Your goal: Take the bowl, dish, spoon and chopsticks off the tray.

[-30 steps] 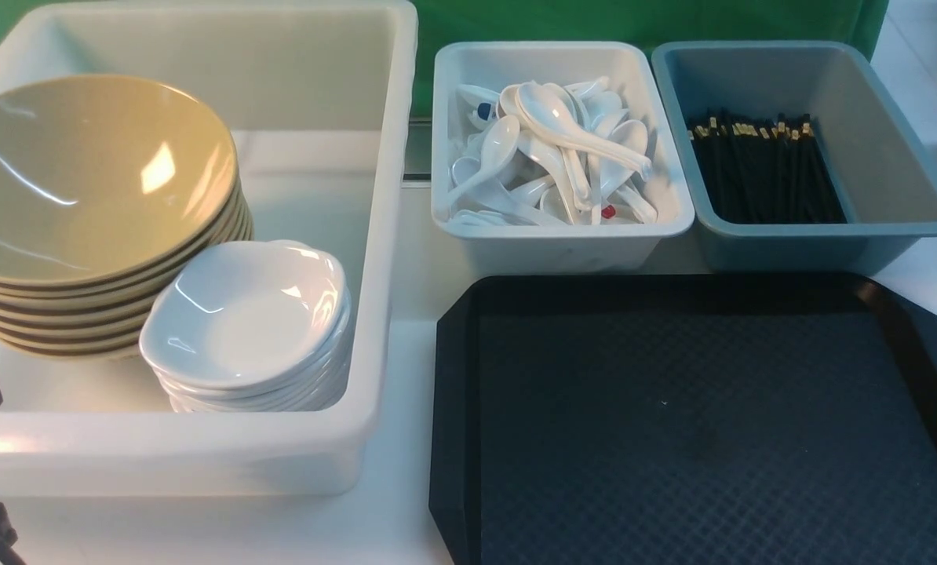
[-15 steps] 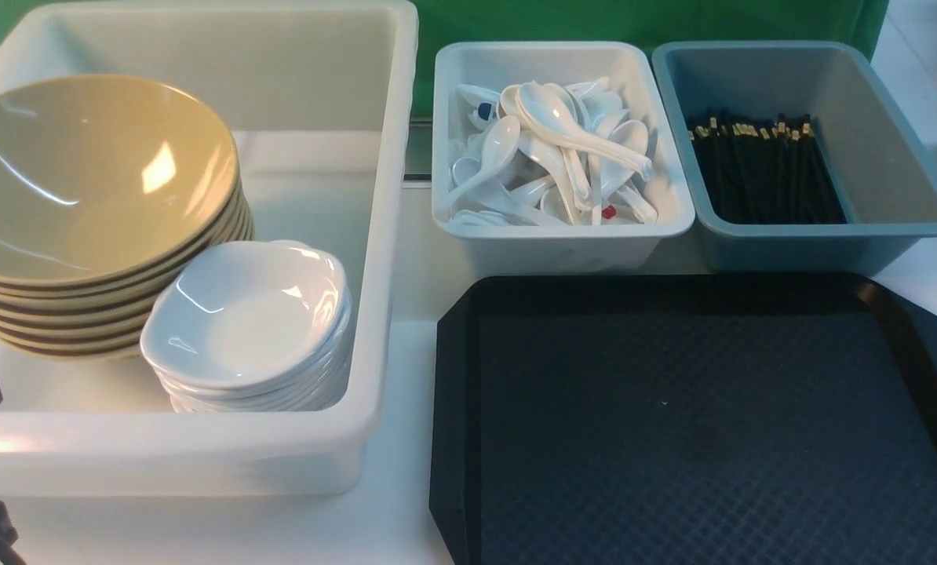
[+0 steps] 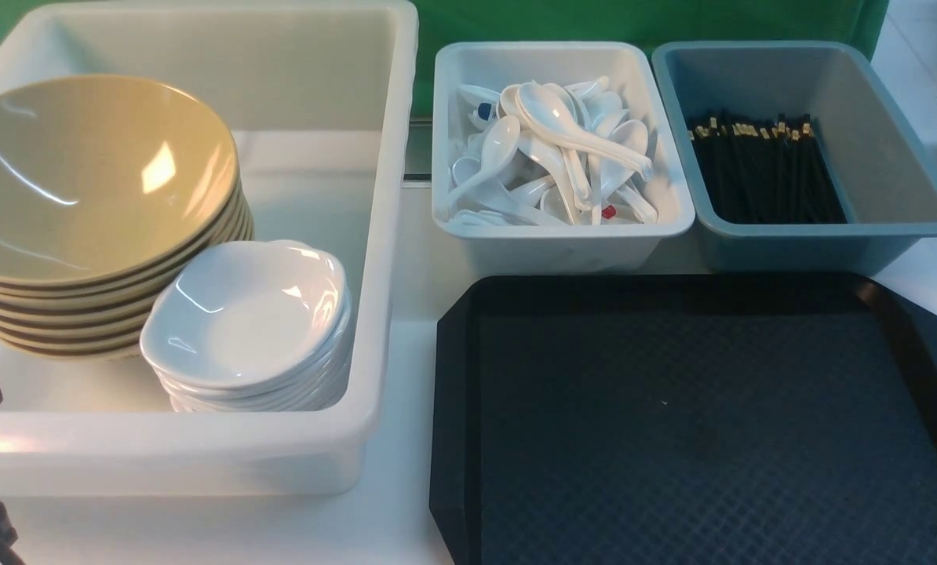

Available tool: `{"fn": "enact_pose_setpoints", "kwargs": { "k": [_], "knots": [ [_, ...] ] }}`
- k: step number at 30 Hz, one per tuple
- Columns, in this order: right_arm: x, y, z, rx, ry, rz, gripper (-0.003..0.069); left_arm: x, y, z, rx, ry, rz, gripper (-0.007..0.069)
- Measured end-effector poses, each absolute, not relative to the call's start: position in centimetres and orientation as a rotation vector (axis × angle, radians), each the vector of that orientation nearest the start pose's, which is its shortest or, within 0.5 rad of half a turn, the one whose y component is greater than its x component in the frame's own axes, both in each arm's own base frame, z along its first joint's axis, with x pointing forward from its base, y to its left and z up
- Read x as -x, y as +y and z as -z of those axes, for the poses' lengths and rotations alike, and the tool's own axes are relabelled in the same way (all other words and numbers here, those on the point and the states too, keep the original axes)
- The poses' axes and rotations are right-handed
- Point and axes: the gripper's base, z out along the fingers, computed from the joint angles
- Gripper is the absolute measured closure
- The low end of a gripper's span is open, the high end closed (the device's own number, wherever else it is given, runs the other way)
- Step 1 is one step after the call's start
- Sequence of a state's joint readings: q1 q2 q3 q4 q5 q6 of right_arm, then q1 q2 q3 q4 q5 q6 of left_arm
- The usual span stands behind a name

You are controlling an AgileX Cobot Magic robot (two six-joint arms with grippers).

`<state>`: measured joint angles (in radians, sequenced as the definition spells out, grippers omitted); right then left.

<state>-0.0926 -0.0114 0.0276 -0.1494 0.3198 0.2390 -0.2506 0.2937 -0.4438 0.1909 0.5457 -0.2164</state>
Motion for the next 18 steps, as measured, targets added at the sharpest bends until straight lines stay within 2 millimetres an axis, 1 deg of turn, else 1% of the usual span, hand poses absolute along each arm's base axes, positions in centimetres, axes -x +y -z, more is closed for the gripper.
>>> {"fn": "enact_pose_setpoints", "kwargs": {
  "k": [13, 18],
  "knots": [
    [-5.33, -0.93, -17.59, -0.204, 1.805, 0.040, 0.0616, -6.61, -0.76, -29.52, -0.118, 1.868, 0.116, 0.0636],
    [-5.33, -0.93, -17.59, -0.204, 1.805, 0.040, 0.0614, -6.67, -0.43, -29.59, -0.150, 1.855, 0.038, 0.0636]
  ]
}}
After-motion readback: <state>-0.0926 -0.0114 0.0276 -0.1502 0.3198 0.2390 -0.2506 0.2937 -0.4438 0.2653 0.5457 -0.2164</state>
